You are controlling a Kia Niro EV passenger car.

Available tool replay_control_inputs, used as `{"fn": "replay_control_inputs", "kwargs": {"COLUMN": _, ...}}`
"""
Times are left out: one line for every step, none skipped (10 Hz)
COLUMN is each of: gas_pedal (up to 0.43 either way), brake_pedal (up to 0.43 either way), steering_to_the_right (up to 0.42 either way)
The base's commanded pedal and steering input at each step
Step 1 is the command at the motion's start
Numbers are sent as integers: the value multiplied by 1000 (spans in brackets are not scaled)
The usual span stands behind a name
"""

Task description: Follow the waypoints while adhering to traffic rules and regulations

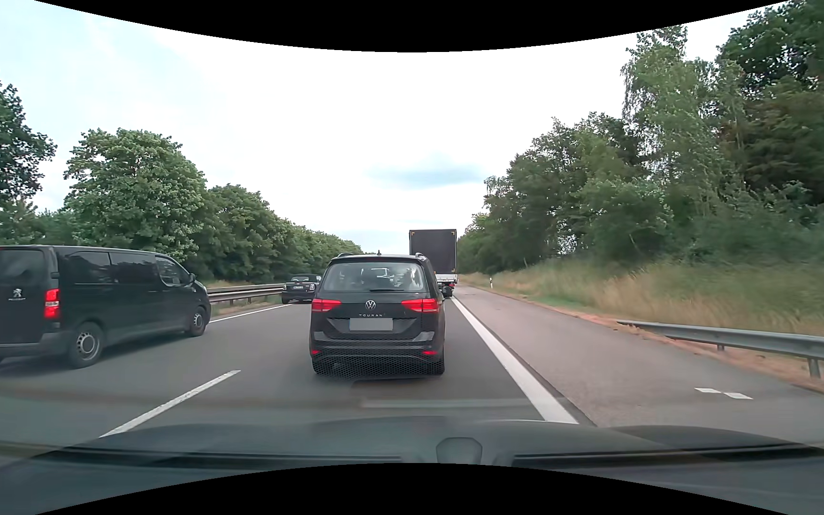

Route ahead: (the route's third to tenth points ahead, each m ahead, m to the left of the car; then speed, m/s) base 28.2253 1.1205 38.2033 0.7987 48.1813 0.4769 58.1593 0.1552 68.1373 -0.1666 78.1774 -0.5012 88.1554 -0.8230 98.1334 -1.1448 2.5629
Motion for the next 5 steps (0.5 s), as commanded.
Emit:
{"fn": "replay_control_inputs", "kwargs": {"gas_pedal": 87, "brake_pedal": 0, "steering_to_the_right": 0}}
{"fn": "replay_control_inputs", "kwargs": {"gas_pedal": 87, "brake_pedal": 0, "steering_to_the_right": 0}}
{"fn": "replay_control_inputs", "kwargs": {"gas_pedal": 87, "brake_pedal": 0, "steering_to_the_right": 1}}
{"fn": "replay_control_inputs", "kwargs": {"gas_pedal": 79, "brake_pedal": 0, "steering_to_the_right": 1}}
{"fn": "replay_control_inputs", "kwargs": {"gas_pedal": 79, "brake_pedal": 0, "steering_to_the_right": 1}}
